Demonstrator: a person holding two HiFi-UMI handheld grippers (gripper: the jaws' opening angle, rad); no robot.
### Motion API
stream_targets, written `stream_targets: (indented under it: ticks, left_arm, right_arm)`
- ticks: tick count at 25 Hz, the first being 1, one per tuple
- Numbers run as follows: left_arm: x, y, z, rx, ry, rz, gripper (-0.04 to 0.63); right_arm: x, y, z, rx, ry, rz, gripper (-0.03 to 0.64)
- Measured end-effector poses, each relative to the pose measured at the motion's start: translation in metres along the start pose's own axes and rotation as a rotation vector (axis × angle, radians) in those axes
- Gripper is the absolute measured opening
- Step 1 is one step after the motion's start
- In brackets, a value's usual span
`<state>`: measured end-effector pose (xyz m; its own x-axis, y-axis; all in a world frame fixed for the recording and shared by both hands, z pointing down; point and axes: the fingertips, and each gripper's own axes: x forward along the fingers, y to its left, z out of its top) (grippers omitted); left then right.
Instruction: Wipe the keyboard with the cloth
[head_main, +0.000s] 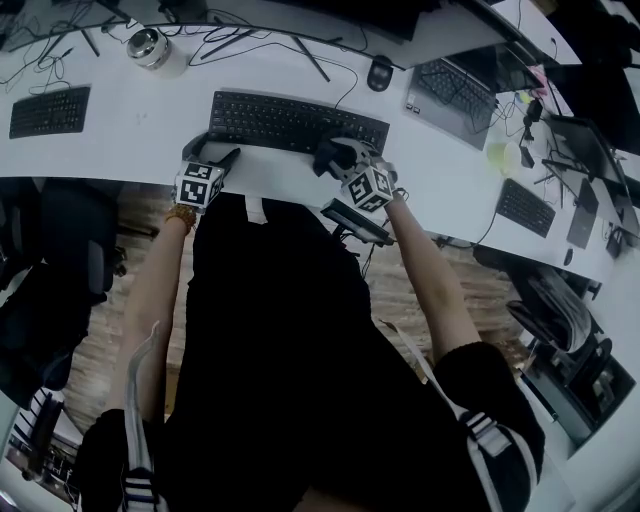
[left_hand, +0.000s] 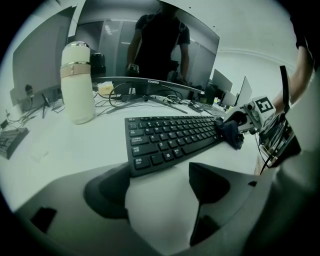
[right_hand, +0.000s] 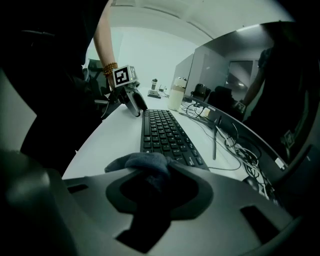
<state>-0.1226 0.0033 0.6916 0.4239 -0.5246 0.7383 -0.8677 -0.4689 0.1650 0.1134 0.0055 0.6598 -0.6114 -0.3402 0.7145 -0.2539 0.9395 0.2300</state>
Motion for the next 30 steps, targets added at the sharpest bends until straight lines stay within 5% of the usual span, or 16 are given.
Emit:
stream_targets:
  ticks: [10,30]
  left_arm:
    - [0.000,-0.002,0.003,-0.022,0.007,-0.020,0.362]
    - [-0.001,-0.001,0.000,-0.017,0.004,-0.012,0.373]
  right_arm:
    - [0.031,0.008,0.037,-0.058,-0.049,0.071,0.097]
    - [0.048,0.010,0.056,-0.068,-0.056,0.069,0.095]
